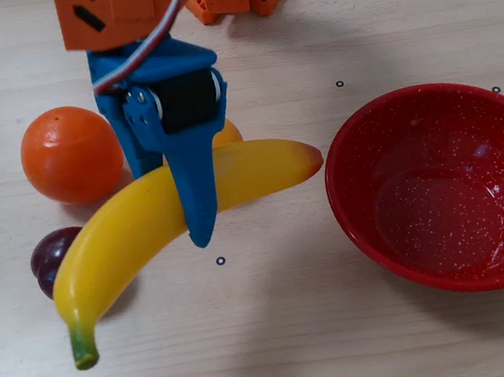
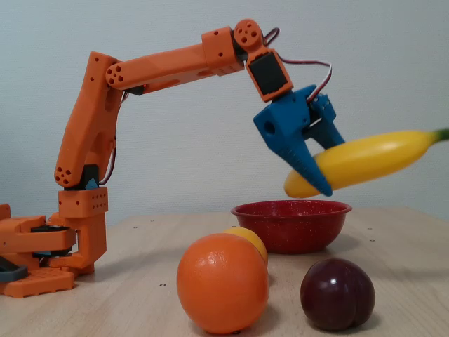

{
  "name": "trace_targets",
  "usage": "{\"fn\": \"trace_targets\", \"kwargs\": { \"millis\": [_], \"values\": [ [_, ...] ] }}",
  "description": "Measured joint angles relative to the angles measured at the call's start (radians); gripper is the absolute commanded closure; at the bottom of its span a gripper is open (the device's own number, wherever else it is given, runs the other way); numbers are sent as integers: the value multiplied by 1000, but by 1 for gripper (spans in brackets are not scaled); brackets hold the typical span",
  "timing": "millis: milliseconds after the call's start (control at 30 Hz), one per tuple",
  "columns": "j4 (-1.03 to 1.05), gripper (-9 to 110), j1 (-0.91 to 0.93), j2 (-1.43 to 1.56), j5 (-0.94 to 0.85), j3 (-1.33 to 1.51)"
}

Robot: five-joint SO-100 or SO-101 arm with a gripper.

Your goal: Put banana in the red bowl.

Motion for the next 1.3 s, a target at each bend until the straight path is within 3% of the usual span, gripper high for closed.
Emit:
{"fn": "trace_targets", "kwargs": {
  "millis": [767,1300],
  "values": [
    [6,102,-2,557,83,440],
    [265,102,-2,787,307,517]
  ]
}}
